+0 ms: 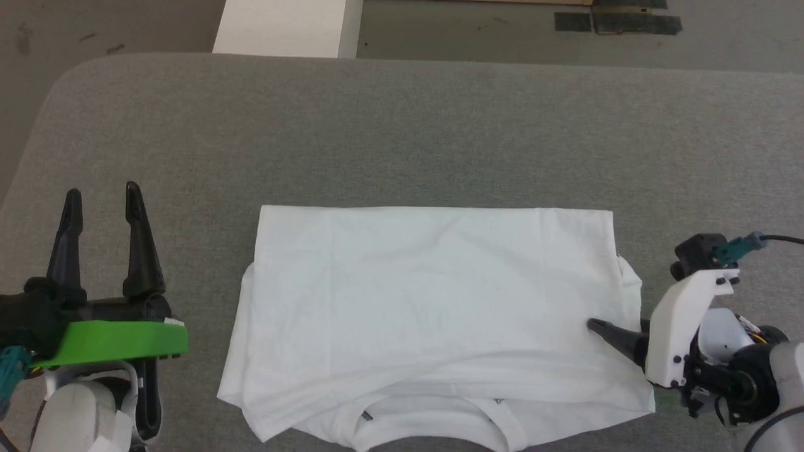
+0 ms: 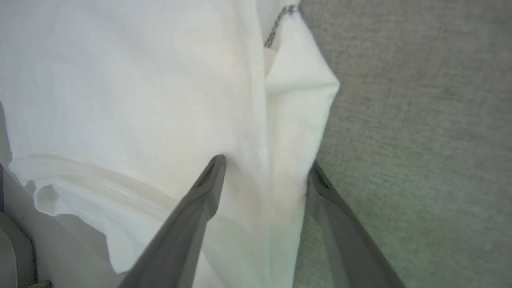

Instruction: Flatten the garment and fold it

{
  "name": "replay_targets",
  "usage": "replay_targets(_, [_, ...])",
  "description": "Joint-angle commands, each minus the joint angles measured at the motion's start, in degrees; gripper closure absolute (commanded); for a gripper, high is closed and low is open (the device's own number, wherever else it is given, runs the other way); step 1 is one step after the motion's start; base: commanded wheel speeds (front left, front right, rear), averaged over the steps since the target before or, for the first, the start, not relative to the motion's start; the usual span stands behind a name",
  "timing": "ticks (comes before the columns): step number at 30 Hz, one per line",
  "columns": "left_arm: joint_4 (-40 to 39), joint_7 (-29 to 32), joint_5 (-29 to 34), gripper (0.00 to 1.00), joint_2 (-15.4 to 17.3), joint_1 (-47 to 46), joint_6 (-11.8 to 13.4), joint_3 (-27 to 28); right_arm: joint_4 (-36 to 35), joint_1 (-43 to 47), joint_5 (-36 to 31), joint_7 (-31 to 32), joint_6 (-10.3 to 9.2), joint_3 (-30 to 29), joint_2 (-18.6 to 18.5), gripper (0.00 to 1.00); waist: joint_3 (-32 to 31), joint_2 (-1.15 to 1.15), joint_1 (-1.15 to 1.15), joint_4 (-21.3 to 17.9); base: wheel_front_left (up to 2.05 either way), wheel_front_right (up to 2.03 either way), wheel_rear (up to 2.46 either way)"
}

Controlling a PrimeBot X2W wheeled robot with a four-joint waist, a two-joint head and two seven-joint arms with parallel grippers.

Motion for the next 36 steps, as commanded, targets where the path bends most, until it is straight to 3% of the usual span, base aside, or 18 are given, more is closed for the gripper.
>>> replay_targets(1, [0.50,-0.26,0.69,0.00,-0.80,-0.69,-0.91,0.71,1.81,-0.30,0.78,-0.49,-0.08,1.88,0.80,0.00,0.69,0.00,0.00,0.69,0.00,0.00,0.00])
replay_targets(11, [2.59,-0.27,3.94,0.00,-5.11,-1.06,-5.31,3.57,7.20,-3.14,3.40,-4.19,-0.08,7.98,0.69,0.00,0.79,0.00,0.00,1.17,0.00,0.00,0.00])
replay_targets(12, [2.79,-0.27,4.17,0.00,-5.40,-1.03,-5.55,3.73,7.59,-3.24,3.32,-4.24,-0.08,8.18,0.24,0.57,0.68,0.00,0.00,1.13,0.00,0.00,0.00])
replay_targets(13, [2.97,-0.27,4.51,0.00,-5.68,-0.97,-5.82,3.91,7.98,-3.35,3.24,-4.56,-0.08,8.15,-0.29,0.98,0.53,0.00,0.00,1.06,0.00,0.00,0.00])
replay_targets(23, [3.24,-0.27,6.47,0.00,-7.86,0.15,-7.37,5.35,10.60,-2.55,2.01,-5.49,-0.08,1.99,-6.05,1.00,-0.82,0.00,0.00,-0.09,0.00,0.00,0.00])
replay_targets(28, [3.34,-0.27,7.15,0.00,-8.55,0.55,-7.86,5.53,12.19,-2.21,-4.43,-5.81,-0.08,-5.68,-9.72,1.00,-1.52,0.00,0.00,-0.48,0.00,0.00,0.00])
replay_targets(31, [3.48,-0.27,7.50,0.00,-9.00,1.07,-8.12,5.70,11.87,-2.52,-9.86,-4.50,-0.08,-9.76,-9.67,1.00,-2.34,0.00,0.00,-0.89,0.00,0.00,0.00])
replay_targets(34, [3.64,-0.27,7.65,0.00,-9.31,1.44,-8.28,5.65,9.16,-2.50,-11.73,-2.43,-0.08,-9.07,-10.06,1.00,-3.04,0.00,0.00,-1.05,0.00,0.00,0.00])
replay_targets(36, [3.73,-0.27,7.69,0.00,-9.60,1.88,-8.42,5.68,3.36,-2.16,-11.13,1.27,-0.08,-6.23,-11.26,1.00,-3.89,0.00,0.00,-1.29,0.00,0.00,0.00])
